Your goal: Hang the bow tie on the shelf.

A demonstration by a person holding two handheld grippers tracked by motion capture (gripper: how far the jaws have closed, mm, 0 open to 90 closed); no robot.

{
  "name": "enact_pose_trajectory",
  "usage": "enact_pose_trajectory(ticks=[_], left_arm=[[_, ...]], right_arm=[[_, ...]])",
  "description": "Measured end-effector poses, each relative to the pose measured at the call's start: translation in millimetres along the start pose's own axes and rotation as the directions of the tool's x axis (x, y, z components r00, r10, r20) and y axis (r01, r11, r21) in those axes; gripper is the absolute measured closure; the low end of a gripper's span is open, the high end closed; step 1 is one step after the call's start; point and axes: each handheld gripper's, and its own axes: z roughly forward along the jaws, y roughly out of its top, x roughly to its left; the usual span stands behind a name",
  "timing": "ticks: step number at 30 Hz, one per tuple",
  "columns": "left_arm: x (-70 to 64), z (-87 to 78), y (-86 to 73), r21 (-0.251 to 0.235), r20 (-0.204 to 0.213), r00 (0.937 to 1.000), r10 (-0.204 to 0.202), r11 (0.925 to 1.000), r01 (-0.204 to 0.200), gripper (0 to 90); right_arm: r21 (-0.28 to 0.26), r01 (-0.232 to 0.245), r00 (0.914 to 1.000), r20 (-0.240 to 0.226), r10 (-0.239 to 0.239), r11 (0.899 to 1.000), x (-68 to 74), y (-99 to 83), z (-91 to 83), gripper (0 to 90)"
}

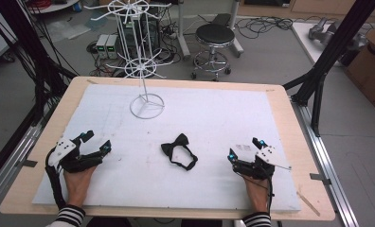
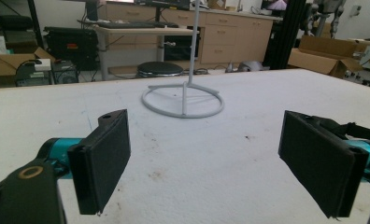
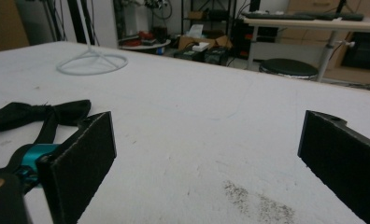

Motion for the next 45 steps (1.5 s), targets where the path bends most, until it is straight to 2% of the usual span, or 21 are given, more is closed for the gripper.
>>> enact_pose_trajectory(ticks=[3, 9, 14, 16, 17, 18, 20, 25, 26, 30, 32, 33, 36, 37, 38, 39, 40, 41, 42, 43, 45], left_arm=[[0.3, -0.3, 0.0, 0.0, 0.001, 1.0, -0.002, 1.0, 0.002, 17.2], [-0.2, -0.2, 0.0, 0.002, 0.002, 1.0, 0.005, 1.0, -0.005, 17.2], [-0.7, -0.5, -0.2, -0.003, -0.001, 1.0, 0.007, 1.0, -0.007, 17.2], [-0.8, -0.6, -0.2, -0.004, -0.002, 1.0, 0.008, 1.0, -0.008, 17.3], [-0.7, -0.6, -0.2, -0.004, -0.002, 1.0, 0.007, 1.0, -0.007, 17.3], [-0.7, -0.6, -0.2, -0.004, -0.001, 1.0, 0.007, 1.0, -0.007, 17.3], [-0.6, -0.6, -0.2, -0.006, -0.001, 1.0, 0.002, 1.0, -0.002, 17.2], [-0.5, -0.8, -0.1, -0.002, 0.001, 1.0, 0.008, 1.0, -0.008, 17.3], [-0.7, -0.6, -0.2, -0.006, 0.001, 1.0, 0.007, 1.0, -0.007, 17.3], [-1.5, -0.4, -0.2, -0.005, 0.003, 0.9999, 0.013, 0.9999, -0.013, 17.3], [-1.5, -0.6, -0.2, -0.003, 0.004, 0.9998, 0.017, 0.9999, -0.017, 17.3], [-1.5, -0.6, -0.1, -0.002, 0.004, 0.9998, 0.018, 0.9998, -0.018, 17.3], [-2.1, -0.7, -0.3, -0.004, 0.004, 0.9998, 0.02, 0.9998, -0.02, 17.3], [-2.4, -0.7, -0.4, -0.007, 0.002, 0.9998, 0.021, 0.9998, -0.021, 17.3], [-2.6, -0.8, -0.5, -0.009, 0.002, 0.9998, 0.021, 0.9997, -0.021, 17.3], [-2.7, -0.9, -0.5, -0.011, 0.001, 0.9997, 0.023, 0.9997, -0.023, 17.3], [-2.7, -1.1, -0.5, -0.011, 0.0, 0.9997, 0.025, 0.9996, -0.025, 17.3], [-2.7, -1.3, -0.5, -0.011, 0.0, 0.9996, 0.027, 0.9996, -0.027, 17.2], [-3.0, -1.4, -0.6, -0.013, 0.0, 0.9997, 0.026, 0.9996, -0.026, 17.3], [-3.1, -1.4, -0.7, -0.015, 0.0, 0.9996, 0.028, 0.9995, -0.028, 17.3], [-3.2, -1.9, -0.8, -0.017, -0.002, 0.9994, 0.034, 0.9993, -0.034, 17.2]], right_arm=[[0.018, 0.008, 1.0, 0.001, -0.008, 1.0, 0.9, 0.7, 1.5, 3.2], [0.016, 0.001, 1.0, -0.007, -0.001, 1.0, -0.1, 1.8, 1.6, 3.2], [0.015, 0.028, 0.9991, -0.032, -0.028, 0.999, 1.4, 17.3, 0.5, 3.2], [0.044, 0.034, 0.9982, -0.051, -0.032, 0.998, 3.9, 31.5, 2.7, 3.2], [0.044, 0.034, 0.9982, -0.051, -0.032, 0.998, 3.9, 31.5, 2.7, 3.2], [0.072, 0.032, 0.997, -0.072, -0.026, 0.997, 5.6, 40.7, 6.8, 3.2], [0.083, 0.033, 0.996, -0.086, -0.026, 0.996, 6.8, 44.8, 9.1, 3.2], [0.171, 0.058, 0.9868, -0.159, -0.03, 0.984, 17.9, 68.6, 27.3, 3.2], [0.171, 0.058, 0.9868, -0.159, -0.03, 0.984, 17.9, 68.6, 27.3, 3.2], [0.267, 0.116, 0.9711, -0.233, -0.053, 0.957, 30.8, 86.9, 44.4, 3.2], [0.297, 0.139, 0.9629, -0.263, -0.059, 0.945, 37.8, 93.4, 51.2, 3.3], [0.297, 0.139, 0.9629, -0.263, -0.059, 0.945, 37.8, 93.4, 51.2, 3.3], [0.337, 0.177, 0.9465, -0.316, -0.066, 0.925, 49.2, 101.8, 61.3, 3.3], [0.364, 0.206, 0.937, -0.341, -0.076, 0.908, 56.8, 106.0, 68.3, 3.4], [0.364, 0.206, 0.937, -0.341, -0.076, 0.908, 56.8, 106.0, 68.3, 3.4], [0.385, 0.235, 0.9283, -0.361, -0.089, 0.893, 63.6, 108.9, 75.4, 3.4], [0.385, 0.235, 0.9283, -0.361, -0.089, 0.893, 63.6, 108.9, 75.4, 3.4], [0.418, 0.249, 0.9222, -0.378, -0.082, 0.874, 69.4, 111.1, 82.4, 3.4], [0.426, 0.263, 0.9177, -0.387, -0.088, 0.866, 72.2, 112.0, 86.0, 3.4], [0.426, 0.263, 0.9177, -0.387, -0.088, 0.866, 72.2, 112.0, 86.0, 3.4], [0.445, 0.28, 0.9112, -0.402, -0.089, 0.851, 77.8, 113.0, 91.8, 3.4]])
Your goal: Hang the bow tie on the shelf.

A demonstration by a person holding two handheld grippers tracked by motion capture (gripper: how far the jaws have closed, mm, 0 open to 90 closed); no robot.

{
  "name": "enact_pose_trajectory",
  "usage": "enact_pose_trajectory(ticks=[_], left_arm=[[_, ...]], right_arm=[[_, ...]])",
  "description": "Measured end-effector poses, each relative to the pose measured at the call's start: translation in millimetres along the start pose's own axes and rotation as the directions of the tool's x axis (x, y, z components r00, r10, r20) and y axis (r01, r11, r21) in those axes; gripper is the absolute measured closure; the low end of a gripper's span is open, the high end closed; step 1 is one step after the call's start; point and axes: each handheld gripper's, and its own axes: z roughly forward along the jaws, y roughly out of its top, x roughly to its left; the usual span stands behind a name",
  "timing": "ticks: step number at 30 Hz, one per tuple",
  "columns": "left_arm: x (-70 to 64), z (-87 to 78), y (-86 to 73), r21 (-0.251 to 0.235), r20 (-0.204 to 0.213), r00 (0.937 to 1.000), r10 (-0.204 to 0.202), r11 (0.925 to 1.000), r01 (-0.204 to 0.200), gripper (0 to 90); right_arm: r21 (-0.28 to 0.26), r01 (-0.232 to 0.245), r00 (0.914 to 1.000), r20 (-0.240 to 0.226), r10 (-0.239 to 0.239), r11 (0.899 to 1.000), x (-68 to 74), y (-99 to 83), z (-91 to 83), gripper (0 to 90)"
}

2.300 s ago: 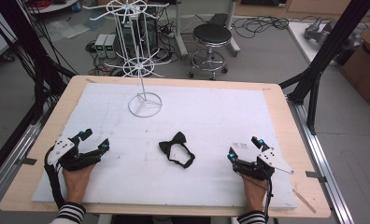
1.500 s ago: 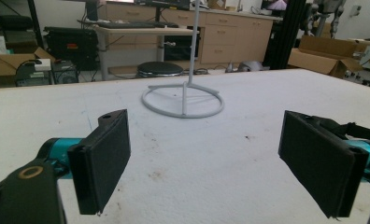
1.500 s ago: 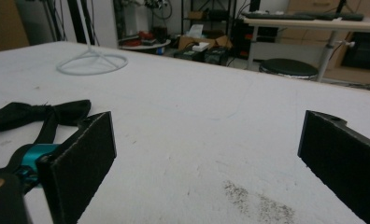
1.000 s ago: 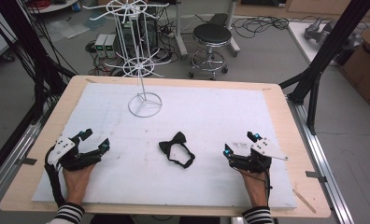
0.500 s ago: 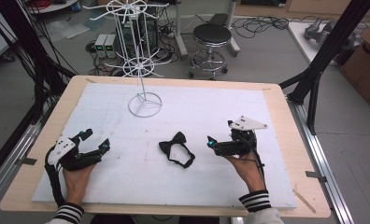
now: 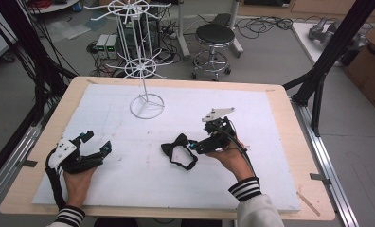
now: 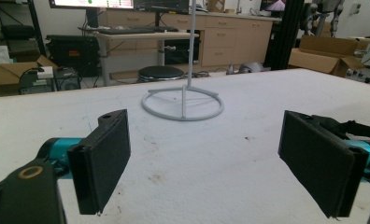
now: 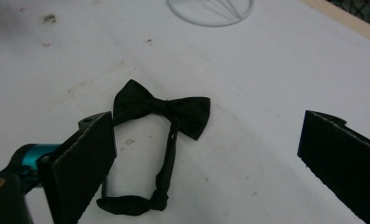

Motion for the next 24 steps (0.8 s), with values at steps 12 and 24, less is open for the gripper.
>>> enact_pose_trajectory(ticks=[12, 24], left_arm=[[-0.6, -2.0, -0.8, -0.021, -0.007, 1.0, 0.0, 0.9998, 0.0, 17.0], [-0.8, -3.2, -1.1, -0.031, -0.007, 1.0, 0.001, 0.9995, -0.001, 16.9]], right_arm=[[0.221, 0.09, 0.9948, -0.067, -0.077, 0.971, 11.2, 9.8, 38.3, 21.4], [0.319, 0.041, 0.9965, -0.082, -0.015, 0.947, 9.7, 11.7, 60.7, 38.8]])
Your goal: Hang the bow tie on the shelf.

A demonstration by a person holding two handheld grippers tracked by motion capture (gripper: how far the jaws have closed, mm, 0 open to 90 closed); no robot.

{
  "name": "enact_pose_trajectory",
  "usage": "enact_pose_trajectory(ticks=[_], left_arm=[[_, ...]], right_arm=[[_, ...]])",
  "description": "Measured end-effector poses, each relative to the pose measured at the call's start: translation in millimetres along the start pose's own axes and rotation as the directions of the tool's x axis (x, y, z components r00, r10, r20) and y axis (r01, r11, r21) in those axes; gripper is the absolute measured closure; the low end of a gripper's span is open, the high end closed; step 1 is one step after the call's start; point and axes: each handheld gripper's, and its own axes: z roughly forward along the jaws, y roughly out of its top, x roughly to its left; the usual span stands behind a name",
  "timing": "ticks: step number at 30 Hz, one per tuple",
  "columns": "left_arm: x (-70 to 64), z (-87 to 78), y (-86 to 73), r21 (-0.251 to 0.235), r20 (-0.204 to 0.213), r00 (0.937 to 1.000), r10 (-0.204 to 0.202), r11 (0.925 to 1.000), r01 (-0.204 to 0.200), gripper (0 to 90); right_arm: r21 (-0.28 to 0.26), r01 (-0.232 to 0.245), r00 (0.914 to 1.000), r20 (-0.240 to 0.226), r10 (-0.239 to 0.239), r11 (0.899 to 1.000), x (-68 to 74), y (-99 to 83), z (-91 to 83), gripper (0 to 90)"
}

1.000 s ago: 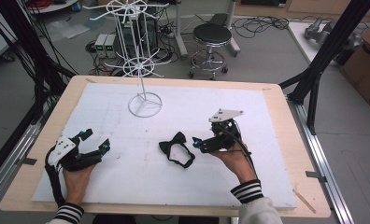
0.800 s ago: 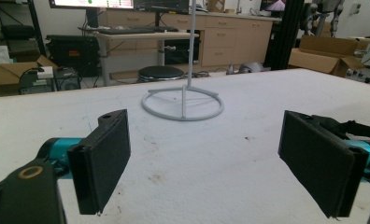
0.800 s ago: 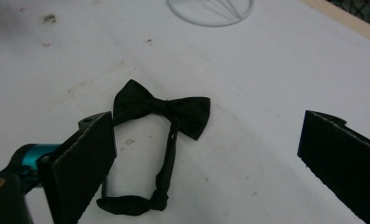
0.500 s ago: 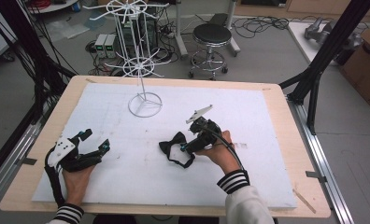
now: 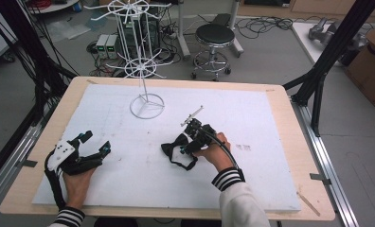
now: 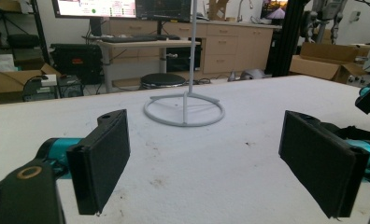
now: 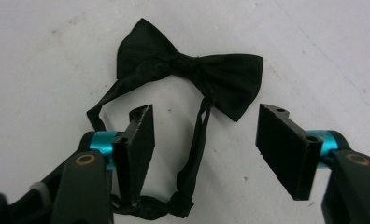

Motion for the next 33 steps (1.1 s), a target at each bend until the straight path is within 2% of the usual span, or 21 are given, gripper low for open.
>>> enact_pose_trajectory(ticks=[2, 4, 6, 17, 19, 20, 23, 24, 28, 30, 32, 33], left_arm=[[0.0, 0.0, 0.0, -0.001, 0.001, 1.0, 0.003, 1.0, -0.003, 16.9], [-0.3, 0.0, -0.2, -0.004, 0.001, 1.0, 0.006, 1.0, -0.006, 16.8], [-0.6, -0.1, -0.2, -0.008, 0.0, 1.0, 0.006, 1.0, -0.006, 16.9], [-0.5, -0.7, -0.4, -0.011, 0.001, 1.0, 0.007, 0.9999, -0.007, 16.9], [-0.5, -0.7, -0.4, -0.01, 0.0, 1.0, 0.008, 0.9999, -0.008, 16.9], [-0.4, -0.7, -0.4, -0.011, 0.0, 1.0, 0.007, 0.9999, -0.007, 16.9], [-0.3, -0.7, -0.4, -0.01, 0.0, 1.0, 0.004, 0.9999, -0.004, 16.9], [-0.3, -0.7, -0.3, -0.01, 0.0, 1.0, 0.006, 0.9999, -0.006, 16.9], [-0.3, -0.7, -0.4, -0.01, 0.001, 1.0, 0.006, 0.9999, -0.006, 16.9], [-0.3, -0.7, -0.4, -0.011, -0.001, 1.0, 0.003, 0.9999, -0.003, 16.9], [-0.1, -0.8, -0.4, -0.012, 0.001, 1.0, 0.001, 0.9999, -0.001, 16.9], [0.0, -0.8, -0.4, -0.012, 0.001, 1.0, 0.001, 0.9999, -0.001, 16.9]], right_arm=[[0.018, -0.009, 1.0, -0.002, 0.009, 1.0, -1.2, 1.7, 4.7, 47.1], [0.024, -0.01, 0.9999, -0.004, 0.01, 1.0, -1.4, 2.1, 5.7, 49.1], [0.046, -0.016, 0.9999, -0.005, 0.016, 0.999, -1.2, 3.6, 10.2, 55.1], [0.108, -0.026, 0.9997, 0.006, 0.025, 0.994, -1.1, 6.6, 23.5, 71.6], [0.13, -0.021, 0.9996, 0.021, 0.019, 0.991, -0.4, 6.4, 25.8, 77.1], [0.132, -0.013, 0.9995, 0.031, 0.009, 0.991, 0.8, 6.1, 27.3, 84.3], [0.126, -0.016, 0.9993, 0.035, 0.012, 0.992, 2.3, 6.3, 28.1, 86.1], [0.12, 0.005, 0.999, 0.043, -0.01, 0.993, 2.6, 6.3, 27.9, 86.3], [0.095, 0.007, 0.9988, 0.049, -0.012, 0.995, 2.9, 6.4, 25.6, 86.5], [0.055, 0.008, 0.9983, 0.057, -0.011, 0.998, 3.9, 7.5, 21.0, 86.6], [0.044, 0.014, 0.998, 0.061, -0.016, 0.999, 4.0, 7.8, 19.0, 86.6], [0.021, 0.026, 0.9964, 0.08, -0.028, 0.999, 4.4, 8.1, 15.1, 86.6]])
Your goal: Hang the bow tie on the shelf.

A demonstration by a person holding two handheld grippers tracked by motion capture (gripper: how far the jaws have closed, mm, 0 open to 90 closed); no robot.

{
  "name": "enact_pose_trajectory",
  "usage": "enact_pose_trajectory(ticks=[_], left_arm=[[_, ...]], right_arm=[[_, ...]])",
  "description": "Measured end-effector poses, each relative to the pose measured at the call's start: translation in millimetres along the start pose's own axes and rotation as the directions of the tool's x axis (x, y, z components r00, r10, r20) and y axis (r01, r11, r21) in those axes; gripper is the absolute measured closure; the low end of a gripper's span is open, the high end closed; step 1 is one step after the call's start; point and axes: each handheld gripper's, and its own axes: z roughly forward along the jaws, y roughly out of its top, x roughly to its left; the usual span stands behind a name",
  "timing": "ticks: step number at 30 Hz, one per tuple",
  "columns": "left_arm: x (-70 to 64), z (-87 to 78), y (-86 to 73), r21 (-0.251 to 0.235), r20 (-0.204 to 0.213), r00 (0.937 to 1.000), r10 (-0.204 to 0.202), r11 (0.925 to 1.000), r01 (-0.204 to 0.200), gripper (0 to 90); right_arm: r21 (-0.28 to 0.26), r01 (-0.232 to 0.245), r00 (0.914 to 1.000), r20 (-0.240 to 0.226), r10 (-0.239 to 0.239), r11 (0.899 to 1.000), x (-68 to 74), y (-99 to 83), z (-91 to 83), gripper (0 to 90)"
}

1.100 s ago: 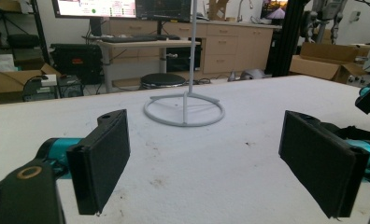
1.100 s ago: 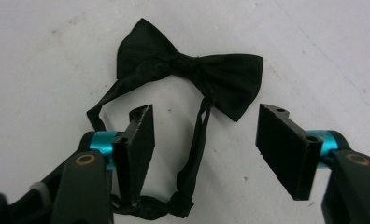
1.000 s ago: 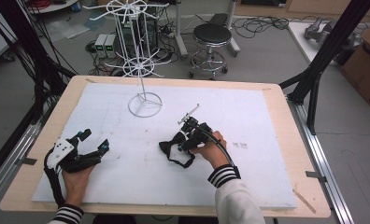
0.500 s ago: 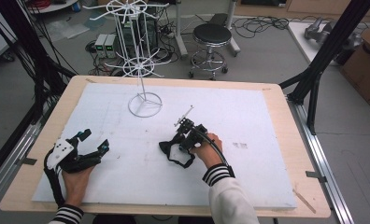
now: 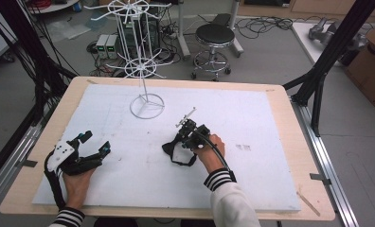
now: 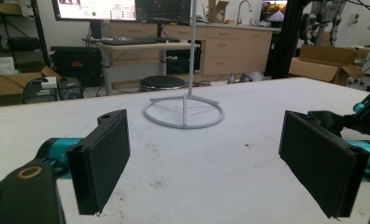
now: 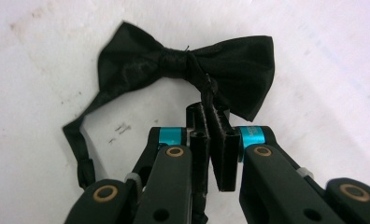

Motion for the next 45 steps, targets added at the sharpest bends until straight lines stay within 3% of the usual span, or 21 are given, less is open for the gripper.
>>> enact_pose_trajectory(ticks=[5, 6, 10, 11, 12, 13, 15, 16, 18, 20, 22, 23, 25, 28, 33, 34, 37, 38, 39, 43, 45], left_arm=[[-0.2, 0.1, 0.0, 0.0, -0.002, 1.0, 0.001, 1.0, -0.001, 16.9], [-0.2, 0.1, 0.0, 0.0, -0.002, 1.0, 0.001, 1.0, -0.001, 16.9], [-0.3, 0.1, 0.0, 0.0, -0.003, 1.0, 0.002, 1.0, -0.002, 16.9], [-0.3, 0.1, 0.0, 0.0, -0.003, 1.0, 0.002, 1.0, -0.002, 16.9], [-0.4, 0.1, 0.0, 0.002, -0.002, 1.0, 0.003, 1.0, -0.003, 16.9], [-0.4, 0.0, 0.1, 0.004, -0.002, 1.0, 0.005, 1.0, -0.005, 16.9], [-0.4, 0.0, 0.0, 0.003, -0.002, 1.0, 0.003, 1.0, -0.003, 16.9], [-0.4, 0.0, 0.1, 0.003, -0.002, 1.0, 0.005, 1.0, -0.005, 16.9], [-0.5, 0.1, 0.0, 0.003, -0.003, 1.0, 0.006, 1.0, -0.006, 16.9], [-0.5, 0.1, 0.1, 0.004, -0.003, 1.0, 0.006, 1.0, -0.006, 17.0], [-0.5, 0.1, 0.0, 0.004, -0.003, 1.0, 0.006, 1.0, -0.006, 17.0], [-0.6, 0.2, 0.0, 0.004, -0.004, 1.0, 0.007, 1.0, -0.007, 17.0], [-0.9, 0.3, 0.0, 0.003, -0.003, 1.0, 0.008, 1.0, -0.008, 17.0], [-1.0, 0.3, 0.0, 0.004, -0.003, 1.0, 0.007, 1.0, -0.007, 17.0], [-1.2, 0.6, 0.1, 0.005, -0.005, 0.9999, 0.011, 0.9999, -0.011, 17.0], [-1.3, 0.7, 0.0, 0.004, -0.005, 0.9999, 0.011, 0.9999, -0.011, 17.0], [-1.3, 0.6, 0.0, 0.006, -0.006, 0.9999, 0.014, 0.9999, -0.014, 17.0], [-1.3, 0.5, 0.1, 0.007, -0.006, 0.9999, 0.014, 0.9999, -0.014, 17.0], [-1.3, 0.6, 0.1, 0.007, -0.006, 0.9999, 0.014, 0.9999, -0.014, 17.0], [-1.5, 0.9, 0.1, 0.007, -0.007, 0.9999, 0.015, 0.9999, -0.015, 17.0], [-1.6, 1.0, 0.2, 0.009, -0.008, 0.9998, 0.016, 0.9998, -0.016, 17.0]], right_arm=[[-0.076, 0.028, 0.9996, 0.012, -0.027, 0.997, -0.4, 0.2, -9.4, 86.5], [-0.124, 0.053, 0.9984, 0.029, -0.05, 0.991, 0.3, 0.7, -14.9, 86.5], [-0.216, 0.062, 0.9976, 0.042, -0.054, 0.975, 1.3, 0.9, -24.5, 86.6], [-0.216, 0.062, 0.9976, 0.042, -0.054, 0.975, 1.3, 0.9, -24.5, 86.6], [-0.259, 0.069, 0.9972, 0.046, -0.059, 0.963, 0.3, 0.0, -26.8, 86.6], [-0.259, 0.069, 0.9972, 0.046, -0.059, 0.963, 0.3, 0.0, -26.8, 86.6], [-0.317, 0.065, 0.9975, 0.046, -0.053, 0.946, 0.5, -2.5, -29.7, 86.6], [-0.317, 0.065, 0.9975, 0.046, -0.053, 0.946, 0.5, -2.5, -29.7, 86.6], [-0.376, 0.061, 0.9978, 0.046, -0.047, 0.925, -0.1, -5.0, -32.8, 86.6], [-0.389, 0.059, 0.9979, 0.048, -0.044, 0.919, -0.1, -5.3, -33.8, 86.5], [-0.429, 0.073, 0.9973, 0.042, -0.061, 0.9, -2.2, -6.2, -36.7, 86.4], [-0.429, 0.073, 0.9973, 0.042, -0.061, 0.9, -2.2, -6.2, -36.7, 86.4], [-0.448, 0.071, 0.9975, 0.041, -0.059, 0.891, -3.6, -7.0, -38.1, 86.4], [-0.494, 0.066, 0.9977, 0.043, -0.052, 0.867, -4.4, -8.2, -41.6, 86.4], [-0.576, 0.057, 0.9982, 0.046, -0.037, 0.815, -5.3, -9.0, -49.3, 86.5], [-0.581, 0.053, 0.9985, 0.042, -0.035, 0.812, -5.9, -9.2, -50.1, 86.5], [-0.579, 0.039, 0.9991, 0.038, -0.021, 0.815, -6.9, -10.2, -50.7, 86.5], [-0.604, 0.025, 0.9995, 0.031, -0.007, 0.797, -9.0, -11.6, -53.5, 86.5], [-0.604, 0.025, 0.9995, 0.031, -0.007, 0.797, -9.0, -11.6, -53.5, 86.5], [-0.678, -0.027, 0.9996, -0.012, 0.026, 0.735, -16.3, -15.0, -60.5, 86.5], [-0.697, -0.041, 0.9991, -0.025, 0.033, 0.716, -18.7, -15.9, -62.8, 86.5]])
